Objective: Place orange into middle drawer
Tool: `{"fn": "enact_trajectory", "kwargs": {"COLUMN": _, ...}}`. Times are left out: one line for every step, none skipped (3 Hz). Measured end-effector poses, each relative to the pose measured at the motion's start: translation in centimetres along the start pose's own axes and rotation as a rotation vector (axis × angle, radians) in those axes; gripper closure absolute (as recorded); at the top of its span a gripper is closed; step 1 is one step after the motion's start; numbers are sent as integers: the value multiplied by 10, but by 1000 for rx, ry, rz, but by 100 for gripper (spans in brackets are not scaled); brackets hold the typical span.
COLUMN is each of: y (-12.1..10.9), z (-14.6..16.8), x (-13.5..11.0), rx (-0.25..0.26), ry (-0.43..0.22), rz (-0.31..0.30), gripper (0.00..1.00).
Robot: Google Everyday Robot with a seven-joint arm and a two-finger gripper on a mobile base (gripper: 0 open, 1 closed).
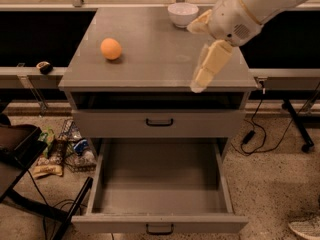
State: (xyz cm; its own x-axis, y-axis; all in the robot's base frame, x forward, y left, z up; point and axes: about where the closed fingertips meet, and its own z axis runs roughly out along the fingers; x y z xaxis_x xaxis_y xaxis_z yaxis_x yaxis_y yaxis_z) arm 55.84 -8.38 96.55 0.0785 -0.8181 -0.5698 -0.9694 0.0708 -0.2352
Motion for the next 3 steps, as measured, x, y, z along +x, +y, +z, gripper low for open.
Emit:
{"fn": "enact_trajectory", "kwargs": {"y": -32, "z": 31, "x": -33, "rx": 35, "ry": -112, "rz": -41, "gripper": 0}}
{"fn": "enact_trajectory", "kwargs": {"y": -32, "z": 31, "x": -33, "rx": 35, "ry": -112, "rz": -41, "gripper": 0}}
{"fn": "enact_trajectory", "kwargs": {"y": -40, "z": 45, "x": -38, "rx": 56, "ry": -176, "rz": -64, "gripper": 0}}
